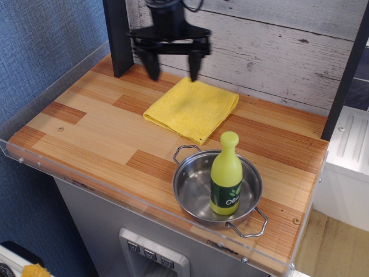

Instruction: Move the napkin to the upper middle part of the table.

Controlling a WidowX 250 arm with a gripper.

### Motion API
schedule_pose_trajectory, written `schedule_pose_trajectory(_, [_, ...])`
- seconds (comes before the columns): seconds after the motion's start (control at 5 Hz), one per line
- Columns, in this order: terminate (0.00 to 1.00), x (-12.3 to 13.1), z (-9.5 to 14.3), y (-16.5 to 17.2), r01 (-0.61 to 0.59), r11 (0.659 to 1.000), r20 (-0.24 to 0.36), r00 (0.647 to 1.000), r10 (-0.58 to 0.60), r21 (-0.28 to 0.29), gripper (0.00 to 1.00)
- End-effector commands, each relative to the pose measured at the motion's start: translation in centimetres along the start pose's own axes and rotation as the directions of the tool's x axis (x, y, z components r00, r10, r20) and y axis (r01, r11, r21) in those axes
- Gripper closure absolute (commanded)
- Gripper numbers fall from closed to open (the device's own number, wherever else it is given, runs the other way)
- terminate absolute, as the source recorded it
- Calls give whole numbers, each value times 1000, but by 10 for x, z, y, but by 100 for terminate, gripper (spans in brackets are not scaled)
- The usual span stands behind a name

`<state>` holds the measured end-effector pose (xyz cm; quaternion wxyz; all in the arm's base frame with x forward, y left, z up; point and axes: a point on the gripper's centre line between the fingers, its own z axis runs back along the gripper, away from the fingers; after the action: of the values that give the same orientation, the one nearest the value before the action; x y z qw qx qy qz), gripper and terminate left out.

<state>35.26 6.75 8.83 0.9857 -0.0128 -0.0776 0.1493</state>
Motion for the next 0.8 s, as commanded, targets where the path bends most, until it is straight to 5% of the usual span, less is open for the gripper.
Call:
schedule_pose_trajectory(0.0, [0,-20,71,55,-112,993,113,988,107,44,0])
schedule_pose_trajectory(0.4, [0,-37,97,105,-252,955,86,967,241,155,0])
schedule_pose_trajectory(0.6, [0,-37,97,105,-252,955,86,967,241,155,0])
